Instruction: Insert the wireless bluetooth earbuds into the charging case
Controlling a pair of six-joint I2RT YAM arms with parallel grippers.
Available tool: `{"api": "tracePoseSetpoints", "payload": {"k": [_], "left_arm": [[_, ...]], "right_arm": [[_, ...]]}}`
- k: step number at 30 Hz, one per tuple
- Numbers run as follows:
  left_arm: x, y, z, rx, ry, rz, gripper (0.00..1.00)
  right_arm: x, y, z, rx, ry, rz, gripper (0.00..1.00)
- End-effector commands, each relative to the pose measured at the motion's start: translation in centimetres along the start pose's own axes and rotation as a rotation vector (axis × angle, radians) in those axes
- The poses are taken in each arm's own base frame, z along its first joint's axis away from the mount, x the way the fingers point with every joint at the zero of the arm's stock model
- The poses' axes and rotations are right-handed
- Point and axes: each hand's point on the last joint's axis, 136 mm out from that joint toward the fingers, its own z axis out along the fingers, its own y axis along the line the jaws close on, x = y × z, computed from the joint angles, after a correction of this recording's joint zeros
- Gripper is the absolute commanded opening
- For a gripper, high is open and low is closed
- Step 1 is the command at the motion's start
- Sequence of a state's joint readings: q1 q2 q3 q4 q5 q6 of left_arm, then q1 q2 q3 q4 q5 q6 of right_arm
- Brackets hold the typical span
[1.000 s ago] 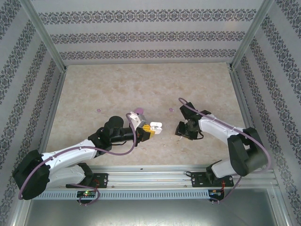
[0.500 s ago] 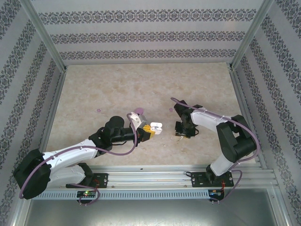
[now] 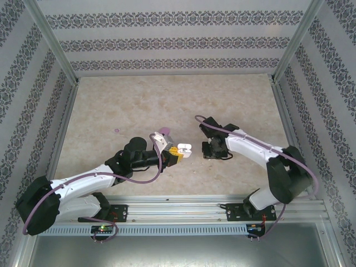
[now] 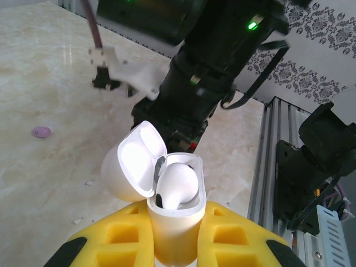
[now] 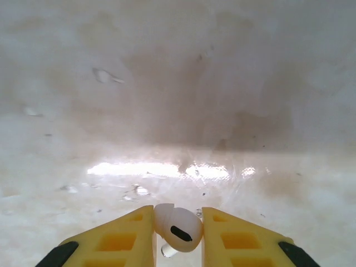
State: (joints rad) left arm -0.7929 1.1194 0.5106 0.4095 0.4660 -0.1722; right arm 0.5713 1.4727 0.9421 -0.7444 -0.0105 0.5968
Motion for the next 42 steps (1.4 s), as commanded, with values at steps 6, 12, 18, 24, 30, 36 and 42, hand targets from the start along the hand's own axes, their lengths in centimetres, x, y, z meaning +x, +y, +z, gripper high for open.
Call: {"api": "tracePoseSetpoints", "payload": {"k": [6,12,18,24,30,36,42], "left_arm": [[-2.3,-1.1,-0.1,0.034,-0.089,0.007,0.0],[-2.9,-1.3,0.3,0.057,-0.113,-0.006,0.0],[-3.9,-1.6,0.2,0.067,-0.12,-0.005,0.0],[-4.0,-1.7,-0.2,0.048,-0.085,0.018,0.0],[-4.1,-1.7,-0.7,0.035,-0.083,0.007,0.0],[-4.1,-1.7,-0.7,0.037,-0.088,-0.026,0.0],[-4.8,-1.9,-0.7,0.047,-0.103,-0.03,0.0]], "right_arm": [[-1.0,1.7,-6.8,-0.073,-0.206,-0.096,0.21],[-0.8,2.9,-11.6,-0.152,-0.353,-0.158,0.16],[-0.8,3.9,-16.3,-0.248,-0.508,-0.196,0.15],[-0.8,5.5,-19.8,-0.371,-0.607,-0.235,0.14],[-0.6,6.8,-21.1,-0.424,-0.622,-0.289,0.14],[-0.2,8.3,-22.1,-0.467,-0.657,-0.361,0.14],[0.5,10.2,-22.6,-0.508,-0.683,-0.459,0.14]]}}
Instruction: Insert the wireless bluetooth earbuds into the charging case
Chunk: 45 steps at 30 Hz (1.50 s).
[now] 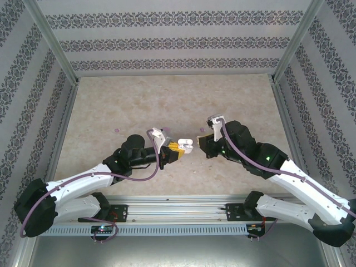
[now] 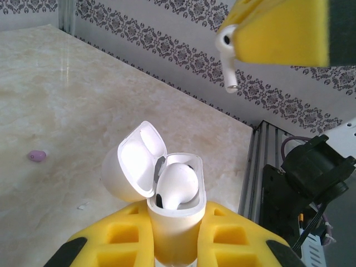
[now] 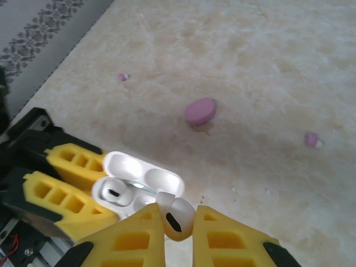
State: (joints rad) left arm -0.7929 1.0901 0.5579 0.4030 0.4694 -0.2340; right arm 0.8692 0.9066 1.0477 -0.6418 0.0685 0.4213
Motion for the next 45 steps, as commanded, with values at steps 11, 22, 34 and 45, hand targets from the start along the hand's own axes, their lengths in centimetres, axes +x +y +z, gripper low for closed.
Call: {"api": "tracePoseSetpoints", "payload": {"k": [11,22,34,45], "left_arm": [[-2.4,-1.6,-0.2,0.045,-0.048,0.005,0.0],[-3.2,-2.1,-0.3,0.069,-0.071,-0.002,0.0],[-4.2,-2.8,-0.3,0.1,-0.096,-0.016,0.0],[-4.9,-2.9,-0.3,0.103,-0.117,-0.027,0.0]], "right_arm": [[-0.3,2.5,2.1,-0.044,0.019,-0.145,0.14],[0.3,1.8,2.6,-0.005,0.033,-0.22,0.15],[1.0,2.3,2.8,-0.045,0.043,-0.268,0.15],[1.5,1.8,1.8,-0.039,0.035,-0.303,0.16]]}}
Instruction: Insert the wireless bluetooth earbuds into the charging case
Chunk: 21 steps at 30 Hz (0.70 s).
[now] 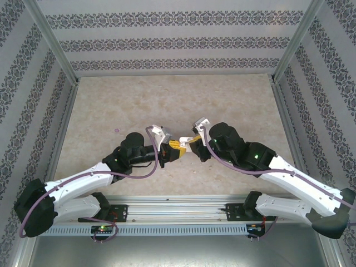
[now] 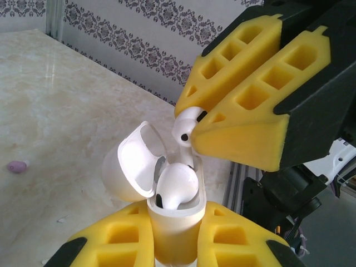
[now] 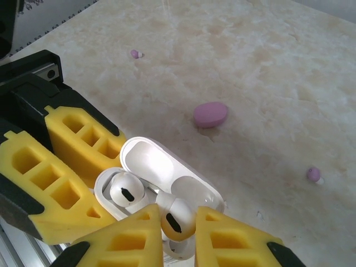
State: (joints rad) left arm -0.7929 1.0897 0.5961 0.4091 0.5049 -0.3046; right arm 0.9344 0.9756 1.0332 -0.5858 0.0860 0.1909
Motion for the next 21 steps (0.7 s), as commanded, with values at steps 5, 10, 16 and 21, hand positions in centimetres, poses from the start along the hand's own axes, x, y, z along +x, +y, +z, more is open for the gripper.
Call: {"api": "tracePoseSetpoints", "payload": {"k": [5,10,16,21], "left_arm": [[-3.2,-2.0,-0.1,0.063,-0.087,0.024,0.0],[-3.4,-2.1,0.0,0.067,-0.088,0.022,0.0],[-3.5,-2.2,0.0,0.071,-0.094,0.024,0.0],[-3.7,-2.2,0.1,0.074,-0.102,0.028,0.0]], "right_arm": [[0.6,0.6,-0.5,-0.028,0.006,-0.048,0.17],[1.2,1.2,0.0,-0.062,0.048,-0.058,0.17],[2.0,1.8,0.7,-0.092,0.091,-0.046,0.18],[2.2,1.9,0.6,-0.098,0.096,-0.036,0.18]]}}
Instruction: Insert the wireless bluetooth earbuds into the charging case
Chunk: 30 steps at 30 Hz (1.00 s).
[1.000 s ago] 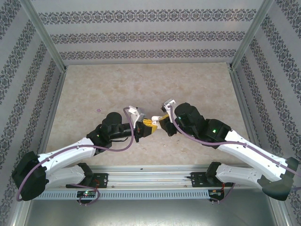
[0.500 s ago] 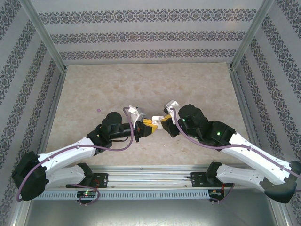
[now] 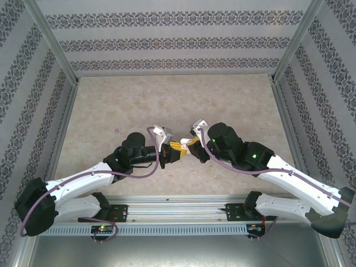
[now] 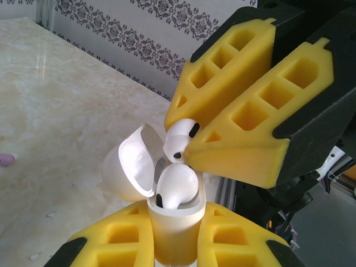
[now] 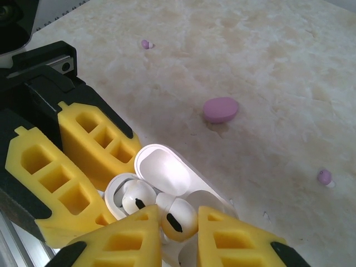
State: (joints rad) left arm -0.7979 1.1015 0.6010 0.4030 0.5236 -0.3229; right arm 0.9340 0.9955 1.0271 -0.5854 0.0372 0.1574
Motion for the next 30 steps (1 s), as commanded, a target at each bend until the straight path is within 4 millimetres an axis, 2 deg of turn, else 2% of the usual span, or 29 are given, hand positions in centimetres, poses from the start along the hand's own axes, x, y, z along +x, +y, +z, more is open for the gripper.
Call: {"api": "tracePoseSetpoints", "payload": {"k": [1,4,12,17,23,30], "left_arm": [[-4.1,-2.0,-0.2,0.057,-0.123,0.054,0.0],[-4.1,-2.1,-0.1,0.065,-0.12,0.06,0.0],[-4.1,-3.0,-0.2,0.129,-0.167,0.108,0.0],[-3.9,-3.2,-0.4,0.149,-0.193,0.128,0.0],[-3.4,-3.1,-0.4,0.147,-0.171,0.138,0.0],[-2.8,-3.0,-0.4,0.146,-0.154,0.138,0.0]], "right_arm": [[1.5,1.0,-0.1,-0.051,0.062,-0.004,0.18],[1.6,0.7,-0.5,-0.035,0.062,-0.007,0.19],[0.1,0.5,-1.9,-0.013,0.06,-0.039,0.19],[-0.5,0.8,-2.9,-0.034,0.041,-0.039,0.19],[0.1,0.8,-3.1,-0.035,0.06,-0.037,0.19],[-1.1,1.0,-3.9,-0.04,0.041,-0.056,0.19]]}}
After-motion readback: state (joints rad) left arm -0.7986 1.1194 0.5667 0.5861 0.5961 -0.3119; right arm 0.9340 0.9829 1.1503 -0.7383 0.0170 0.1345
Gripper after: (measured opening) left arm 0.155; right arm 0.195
